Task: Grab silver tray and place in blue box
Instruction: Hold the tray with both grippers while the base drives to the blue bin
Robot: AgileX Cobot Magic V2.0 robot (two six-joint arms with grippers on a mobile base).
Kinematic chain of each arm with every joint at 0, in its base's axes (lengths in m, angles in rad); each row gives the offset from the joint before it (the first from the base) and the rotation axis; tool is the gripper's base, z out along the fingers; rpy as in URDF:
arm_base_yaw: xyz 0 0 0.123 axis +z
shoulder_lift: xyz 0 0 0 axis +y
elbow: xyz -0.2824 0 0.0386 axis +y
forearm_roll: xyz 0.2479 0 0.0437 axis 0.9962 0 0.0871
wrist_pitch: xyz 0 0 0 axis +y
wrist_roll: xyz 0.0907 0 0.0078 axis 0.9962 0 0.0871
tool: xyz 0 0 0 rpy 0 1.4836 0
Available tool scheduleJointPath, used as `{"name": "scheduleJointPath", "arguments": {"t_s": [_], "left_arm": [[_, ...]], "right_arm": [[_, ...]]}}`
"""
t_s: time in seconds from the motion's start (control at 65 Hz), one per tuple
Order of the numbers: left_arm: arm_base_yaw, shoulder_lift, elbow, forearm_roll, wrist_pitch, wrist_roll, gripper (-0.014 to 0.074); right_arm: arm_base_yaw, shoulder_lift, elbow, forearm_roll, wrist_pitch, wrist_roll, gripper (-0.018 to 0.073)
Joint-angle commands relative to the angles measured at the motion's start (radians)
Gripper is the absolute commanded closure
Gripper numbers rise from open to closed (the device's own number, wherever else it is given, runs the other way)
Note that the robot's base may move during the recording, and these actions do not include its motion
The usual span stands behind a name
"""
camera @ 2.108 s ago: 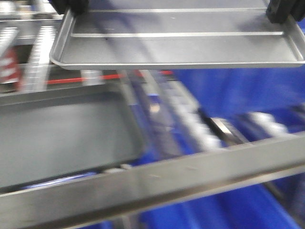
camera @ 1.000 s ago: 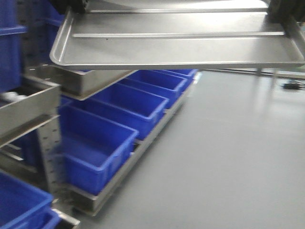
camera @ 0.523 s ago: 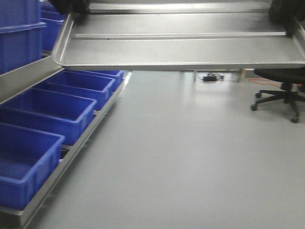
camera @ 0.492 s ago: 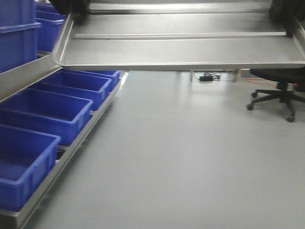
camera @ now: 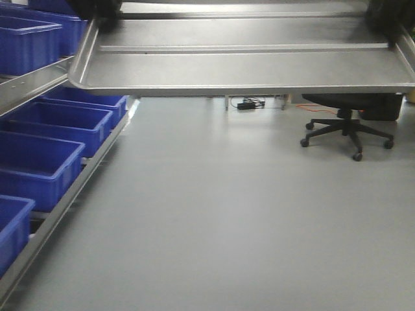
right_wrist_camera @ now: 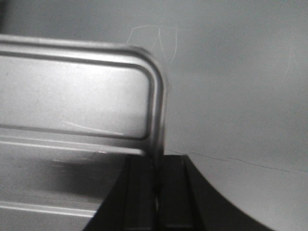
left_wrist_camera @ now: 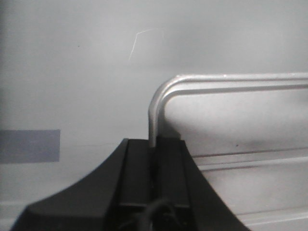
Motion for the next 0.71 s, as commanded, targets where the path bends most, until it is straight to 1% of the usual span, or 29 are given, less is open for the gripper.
{"name": "scheduleJointPath", "arguments": {"t_s": [0.0, 0.692], "left_arm": [[-0.002, -0.035, -0.036, 0.061, 0.008, 0.006, 0.0694], [-0.002, -0.035, -0.036, 0.061, 0.008, 0.006, 0.0701]], "right_arm": [[-0.008, -0.027, -0.034, -0.073, -0.007, -0.01, 0.05], [-0.008, -0.027, -0.034, -0.073, -0.007, -0.01, 0.05]]}}
